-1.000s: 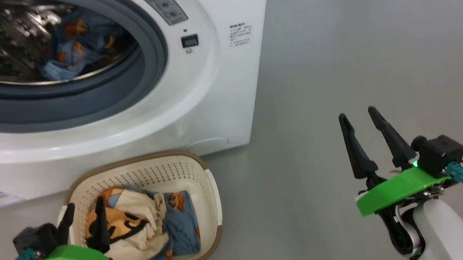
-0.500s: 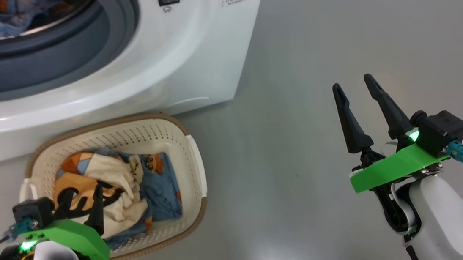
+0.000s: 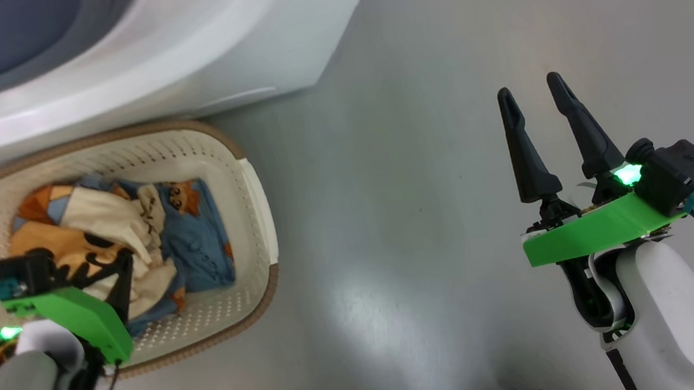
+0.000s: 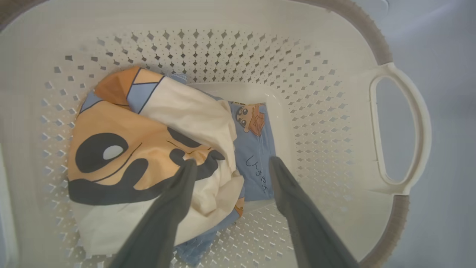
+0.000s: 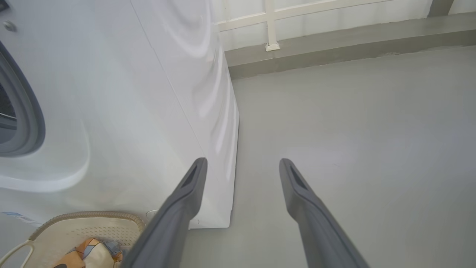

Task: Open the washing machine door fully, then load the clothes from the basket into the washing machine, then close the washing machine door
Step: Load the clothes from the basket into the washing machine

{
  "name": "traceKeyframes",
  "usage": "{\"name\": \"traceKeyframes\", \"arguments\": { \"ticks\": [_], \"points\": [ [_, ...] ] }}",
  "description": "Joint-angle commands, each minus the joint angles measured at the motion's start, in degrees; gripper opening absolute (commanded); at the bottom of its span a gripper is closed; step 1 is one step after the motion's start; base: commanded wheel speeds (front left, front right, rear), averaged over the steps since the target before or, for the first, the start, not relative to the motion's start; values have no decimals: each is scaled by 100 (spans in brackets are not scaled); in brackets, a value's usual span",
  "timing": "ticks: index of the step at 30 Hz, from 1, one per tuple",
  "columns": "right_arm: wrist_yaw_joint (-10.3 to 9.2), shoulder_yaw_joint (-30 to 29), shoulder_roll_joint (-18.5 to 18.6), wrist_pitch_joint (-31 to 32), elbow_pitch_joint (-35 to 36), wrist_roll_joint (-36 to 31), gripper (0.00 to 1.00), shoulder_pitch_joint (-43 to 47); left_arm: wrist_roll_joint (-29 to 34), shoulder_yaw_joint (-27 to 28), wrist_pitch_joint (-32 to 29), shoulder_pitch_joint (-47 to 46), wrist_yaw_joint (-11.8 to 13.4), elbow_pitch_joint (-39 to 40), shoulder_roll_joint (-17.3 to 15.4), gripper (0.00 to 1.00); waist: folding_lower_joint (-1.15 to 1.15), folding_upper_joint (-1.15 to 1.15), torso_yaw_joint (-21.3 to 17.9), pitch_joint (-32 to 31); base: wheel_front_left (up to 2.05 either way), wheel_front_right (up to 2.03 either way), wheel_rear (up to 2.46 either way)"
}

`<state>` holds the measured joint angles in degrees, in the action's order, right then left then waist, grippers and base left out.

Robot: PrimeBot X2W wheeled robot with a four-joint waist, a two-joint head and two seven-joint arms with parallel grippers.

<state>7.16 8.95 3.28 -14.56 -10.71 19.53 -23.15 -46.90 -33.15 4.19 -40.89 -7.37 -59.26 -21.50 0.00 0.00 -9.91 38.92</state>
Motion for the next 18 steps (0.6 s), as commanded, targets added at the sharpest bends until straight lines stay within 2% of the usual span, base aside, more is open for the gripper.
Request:
{"name": "traceKeyframes", "arguments": {
  "ticks": [1,11,18],
  "points": [
    [33,116,-39,-44,157,63,100,74,-57,102,-12,-91,-12,-1,-295,100,0,0,-172,397,0,0,0],
    [33,214,-40,-44,486,209,100,-9,-419,-317,-274,-720,-12,-397,-787,100,0,0,-508,1137,0,0,0],
    [33,285,-40,-44,659,304,100,-48,-484,-400,-148,-1216,-12,-846,-928,100,0,0,-639,1526,0,0,0]
  ]
}}
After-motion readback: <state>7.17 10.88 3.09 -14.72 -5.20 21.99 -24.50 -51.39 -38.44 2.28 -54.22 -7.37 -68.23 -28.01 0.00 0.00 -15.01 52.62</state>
